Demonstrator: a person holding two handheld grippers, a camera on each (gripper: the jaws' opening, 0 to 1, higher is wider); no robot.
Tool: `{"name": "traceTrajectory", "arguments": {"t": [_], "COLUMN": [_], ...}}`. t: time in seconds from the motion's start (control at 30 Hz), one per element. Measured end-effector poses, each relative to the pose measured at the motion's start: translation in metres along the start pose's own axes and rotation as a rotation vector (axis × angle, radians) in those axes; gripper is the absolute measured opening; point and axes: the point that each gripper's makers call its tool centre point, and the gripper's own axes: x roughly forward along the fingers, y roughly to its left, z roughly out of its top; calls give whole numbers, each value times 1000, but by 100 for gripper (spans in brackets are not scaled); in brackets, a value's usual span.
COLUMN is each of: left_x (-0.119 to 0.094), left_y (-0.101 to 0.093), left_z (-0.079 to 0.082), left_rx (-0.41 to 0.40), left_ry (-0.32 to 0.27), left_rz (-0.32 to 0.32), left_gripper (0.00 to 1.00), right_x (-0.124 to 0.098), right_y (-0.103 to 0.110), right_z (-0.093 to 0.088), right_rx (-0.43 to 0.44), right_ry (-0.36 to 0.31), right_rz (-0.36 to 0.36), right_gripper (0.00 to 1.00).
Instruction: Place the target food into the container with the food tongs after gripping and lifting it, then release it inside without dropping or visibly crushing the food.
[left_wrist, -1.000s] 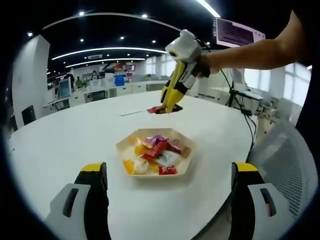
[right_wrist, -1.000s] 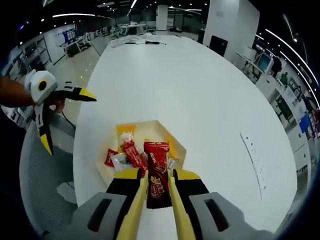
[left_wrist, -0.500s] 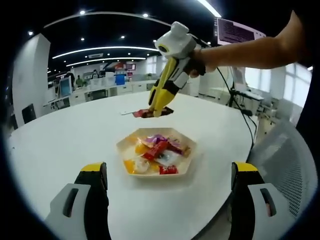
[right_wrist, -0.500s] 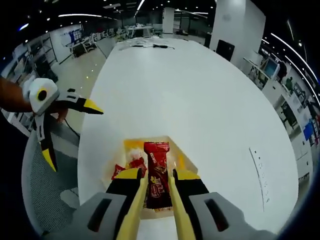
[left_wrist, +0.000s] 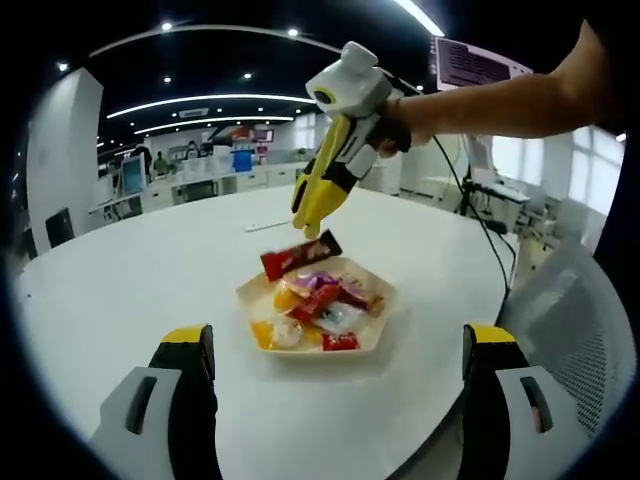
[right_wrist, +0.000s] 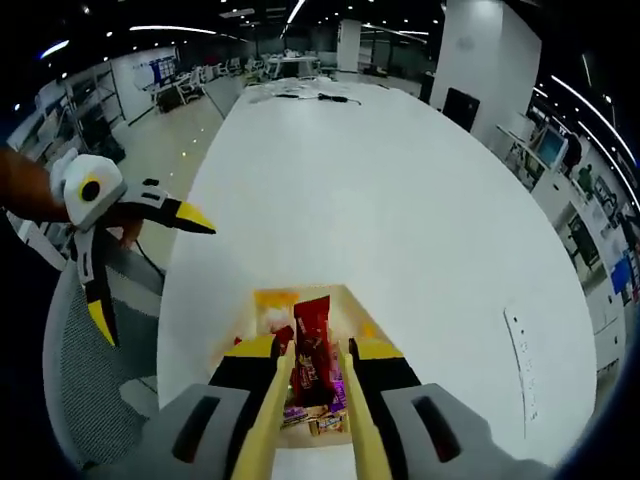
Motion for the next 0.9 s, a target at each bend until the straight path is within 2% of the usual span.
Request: {"name": "traceTrajectory", "arguments": {"t": [0.3, 0.53, 0.63, 0.8, 0.9], "left_x": [1, 0, 1, -3, -5], "left_y": [-1, -1, -1, 4, 9], "left_z": [0, 1, 4, 13, 35], "left_rx": [-5, -7, -7, -23, 9], "left_ry": [-1, -5, -12, -41, -98], "left_rz": [-6, -3, -8, -6, -11], "left_gripper": [100, 100, 100, 100, 100], "right_x": [-6, -19, -31, -50, -66], "right_y": [-1, -2, 3, 10, 13], "right_z": [1, 7, 15, 13, 13], "right_rx": [-6, -13, -62, -67, -55], "right_ry": [-17, -77, -162, -232, -296], "right_rz": [-8, -26, -33, -32, -43], "right_gripper": [27, 27, 27, 27, 27]}}
